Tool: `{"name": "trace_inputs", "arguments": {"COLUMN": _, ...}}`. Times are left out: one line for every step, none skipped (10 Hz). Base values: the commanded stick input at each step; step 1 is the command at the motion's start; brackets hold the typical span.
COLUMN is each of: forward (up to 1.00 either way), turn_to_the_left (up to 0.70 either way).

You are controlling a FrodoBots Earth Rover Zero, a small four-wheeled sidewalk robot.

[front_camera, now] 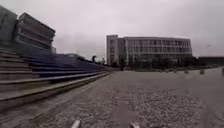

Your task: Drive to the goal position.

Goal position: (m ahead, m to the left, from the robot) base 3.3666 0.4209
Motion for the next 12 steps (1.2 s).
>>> {"name": "trace_inputs", "arguments": {"forward": 0.70, "turn_to_the_left": 0.04}}
{"name": "trace_inputs", "arguments": {"forward": 0.70, "turn_to_the_left": 0.04}}
{"name": "trace_inputs", "arguments": {"forward": 0.70, "turn_to_the_left": 0.04}}
{"name": "trace_inputs", "arguments": {"forward": 0.70, "turn_to_the_left": 0.04}}
{"name": "trace_inputs", "arguments": {"forward": 0.70, "turn_to_the_left": 0.04}}
{"name": "trace_inputs", "arguments": {"forward": 0.70, "turn_to_the_left": 0.04}}
{"name": "trace_inputs", "arguments": {"forward": 0.70, "turn_to_the_left": 0.04}}
{"name": "trace_inputs", "arguments": {"forward": 0.70, "turn_to_the_left": 0.04}}
{"name": "trace_inputs", "arguments": {"forward": 0.70, "turn_to_the_left": 0.04}}
{"name": "trace_inputs", "arguments": {"forward": 0.70, "turn_to_the_left": 0.04}}
{"name": "trace_inputs", "arguments": {"forward": 0.70, "turn_to_the_left": 0.04}}
{"name": "trace_inputs", "arguments": {"forward": 0.70, "turn_to_the_left": 0.04}}
